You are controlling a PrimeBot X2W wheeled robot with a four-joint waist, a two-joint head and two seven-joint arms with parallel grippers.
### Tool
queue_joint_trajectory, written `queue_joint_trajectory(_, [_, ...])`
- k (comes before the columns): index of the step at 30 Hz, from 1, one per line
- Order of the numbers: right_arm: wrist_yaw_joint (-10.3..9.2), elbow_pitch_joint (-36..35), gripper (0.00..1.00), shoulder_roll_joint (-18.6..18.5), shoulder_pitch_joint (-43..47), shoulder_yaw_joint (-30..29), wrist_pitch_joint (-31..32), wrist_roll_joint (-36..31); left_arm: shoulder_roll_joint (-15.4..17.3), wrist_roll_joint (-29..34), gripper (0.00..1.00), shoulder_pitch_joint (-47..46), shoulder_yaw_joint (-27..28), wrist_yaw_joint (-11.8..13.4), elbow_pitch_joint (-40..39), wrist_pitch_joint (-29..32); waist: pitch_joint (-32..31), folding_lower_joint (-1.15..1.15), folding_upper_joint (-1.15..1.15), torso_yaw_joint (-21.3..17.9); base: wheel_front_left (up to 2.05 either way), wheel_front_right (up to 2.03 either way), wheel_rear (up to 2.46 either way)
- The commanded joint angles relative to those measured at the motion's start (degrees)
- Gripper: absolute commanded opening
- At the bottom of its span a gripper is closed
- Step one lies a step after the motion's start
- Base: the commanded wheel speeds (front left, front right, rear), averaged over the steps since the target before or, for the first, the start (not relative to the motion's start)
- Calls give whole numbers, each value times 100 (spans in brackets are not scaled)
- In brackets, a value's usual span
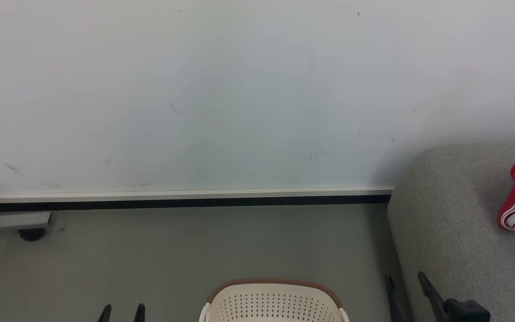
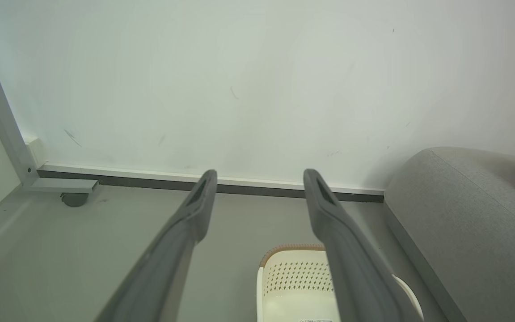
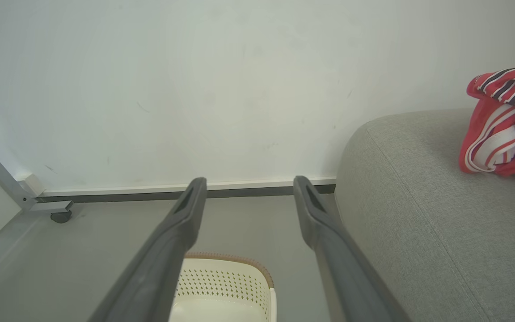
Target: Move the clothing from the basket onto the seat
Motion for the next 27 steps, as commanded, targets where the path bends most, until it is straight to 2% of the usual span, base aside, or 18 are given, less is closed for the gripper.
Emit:
queue_joint_trajectory(1, [-4,14,100,6,-40,18,-8,2,-14,64,100,7,26,-1,-17,-28,1,0,0,-5,0,0,0])
queue_joint_trajectory(20, [-4,164,100,7,-211,62,-23,13,-90,95,100,75,139,24,-11,-28,12,0,0,-89,0,0,0])
queue_joint_trajectory(21, [0,176,0,-1,-140,47,-3,9,-88,35,0,11,115,23,-9,3,11,0,0,-88,0,0,0])
queue_joint_trajectory(24, [0,304,0,-2,-39,48,1,40,-115,-12,0,32,103,21,146,49,13,0,0,-92,0,0,0])
queue_joint_trajectory(27, [0,289,0,-16,-14,8,26,382,-122,-312,0,-33,132,8,218,147,25,0,0,-107,0,0,0])
